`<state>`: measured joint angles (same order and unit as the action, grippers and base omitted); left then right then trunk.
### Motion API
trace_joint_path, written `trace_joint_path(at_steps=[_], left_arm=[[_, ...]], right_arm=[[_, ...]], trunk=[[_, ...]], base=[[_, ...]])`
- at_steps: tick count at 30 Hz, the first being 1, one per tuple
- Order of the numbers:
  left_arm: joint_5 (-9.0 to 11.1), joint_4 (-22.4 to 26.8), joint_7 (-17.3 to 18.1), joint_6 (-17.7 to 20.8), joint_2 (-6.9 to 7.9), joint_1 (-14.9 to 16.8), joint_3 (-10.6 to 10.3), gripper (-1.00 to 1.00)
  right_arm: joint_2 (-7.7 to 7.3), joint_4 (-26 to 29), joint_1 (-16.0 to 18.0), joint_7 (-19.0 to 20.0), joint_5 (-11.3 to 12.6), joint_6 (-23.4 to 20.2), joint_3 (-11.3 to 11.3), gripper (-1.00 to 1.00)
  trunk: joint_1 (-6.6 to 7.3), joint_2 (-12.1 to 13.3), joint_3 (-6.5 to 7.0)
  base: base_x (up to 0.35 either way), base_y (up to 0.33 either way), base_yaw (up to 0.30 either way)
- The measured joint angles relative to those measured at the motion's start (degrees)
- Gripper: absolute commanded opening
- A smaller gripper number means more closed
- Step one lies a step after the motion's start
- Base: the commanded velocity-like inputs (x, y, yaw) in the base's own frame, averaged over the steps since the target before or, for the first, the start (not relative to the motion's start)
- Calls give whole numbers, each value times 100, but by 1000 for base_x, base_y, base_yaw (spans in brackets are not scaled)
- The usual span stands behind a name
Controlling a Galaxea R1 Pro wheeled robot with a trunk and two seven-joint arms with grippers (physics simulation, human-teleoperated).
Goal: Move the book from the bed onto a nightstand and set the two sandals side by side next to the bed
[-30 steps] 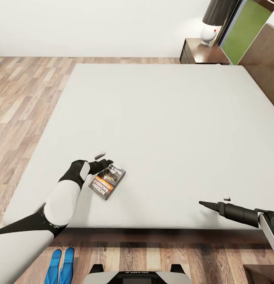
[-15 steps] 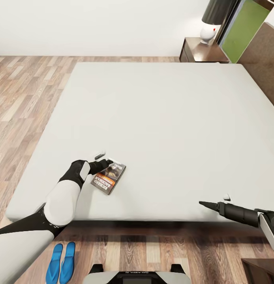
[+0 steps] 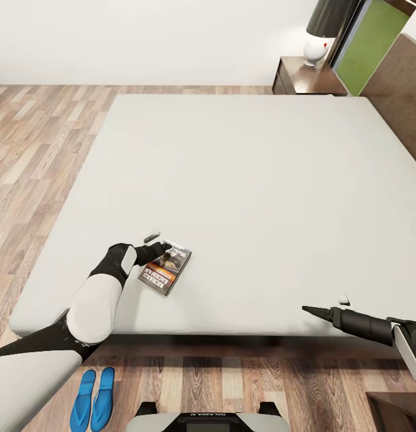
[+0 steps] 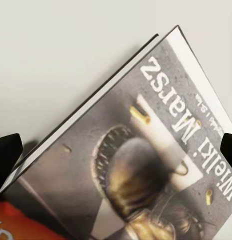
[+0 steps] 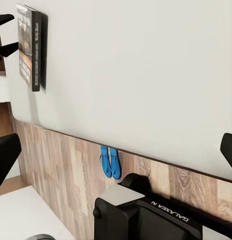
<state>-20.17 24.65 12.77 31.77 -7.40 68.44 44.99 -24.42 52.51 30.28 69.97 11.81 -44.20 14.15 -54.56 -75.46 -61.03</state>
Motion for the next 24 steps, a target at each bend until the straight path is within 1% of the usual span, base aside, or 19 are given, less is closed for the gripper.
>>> trace_joint_path(at_steps=[24], left_arm=[[0,0,0,0,0,0,0,100]], right_arm=[[0,3,-3,0,0,-7,0,100]], trunk=[[0,0,0]], base=[[0,0,0]])
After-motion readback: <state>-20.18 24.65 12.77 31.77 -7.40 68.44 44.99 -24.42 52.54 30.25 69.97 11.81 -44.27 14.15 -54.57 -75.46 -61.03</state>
